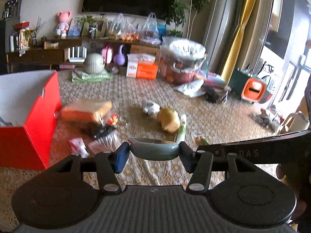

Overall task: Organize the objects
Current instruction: 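Carry the tape dispenser and packet with both tools over the red box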

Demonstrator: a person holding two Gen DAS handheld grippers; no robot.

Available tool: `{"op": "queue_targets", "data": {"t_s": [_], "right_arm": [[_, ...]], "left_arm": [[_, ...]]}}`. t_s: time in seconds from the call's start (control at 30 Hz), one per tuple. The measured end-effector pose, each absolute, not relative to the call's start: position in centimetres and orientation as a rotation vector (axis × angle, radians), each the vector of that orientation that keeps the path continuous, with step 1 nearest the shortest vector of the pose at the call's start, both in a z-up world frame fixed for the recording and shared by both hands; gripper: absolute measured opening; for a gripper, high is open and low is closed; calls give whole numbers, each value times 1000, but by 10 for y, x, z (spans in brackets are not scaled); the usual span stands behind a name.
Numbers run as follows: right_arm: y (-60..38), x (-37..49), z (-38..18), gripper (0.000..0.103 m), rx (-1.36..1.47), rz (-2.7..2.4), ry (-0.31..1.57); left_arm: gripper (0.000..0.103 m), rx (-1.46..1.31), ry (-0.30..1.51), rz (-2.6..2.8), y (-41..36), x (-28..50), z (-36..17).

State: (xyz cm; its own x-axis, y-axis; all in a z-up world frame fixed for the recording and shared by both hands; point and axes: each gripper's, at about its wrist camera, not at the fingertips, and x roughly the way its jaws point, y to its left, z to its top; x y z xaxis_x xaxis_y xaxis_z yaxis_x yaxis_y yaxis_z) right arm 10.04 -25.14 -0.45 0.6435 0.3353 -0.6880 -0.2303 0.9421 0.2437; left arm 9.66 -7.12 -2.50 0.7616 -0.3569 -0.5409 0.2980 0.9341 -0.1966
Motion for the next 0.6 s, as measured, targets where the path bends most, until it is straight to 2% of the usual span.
{"op": "queue_targets", "data": {"t_s": [0.6], "right_arm": [[-153,120,56,19,-27,492,694]], "left_arm": [[54,-165,446,-256,27,97,26]]}}
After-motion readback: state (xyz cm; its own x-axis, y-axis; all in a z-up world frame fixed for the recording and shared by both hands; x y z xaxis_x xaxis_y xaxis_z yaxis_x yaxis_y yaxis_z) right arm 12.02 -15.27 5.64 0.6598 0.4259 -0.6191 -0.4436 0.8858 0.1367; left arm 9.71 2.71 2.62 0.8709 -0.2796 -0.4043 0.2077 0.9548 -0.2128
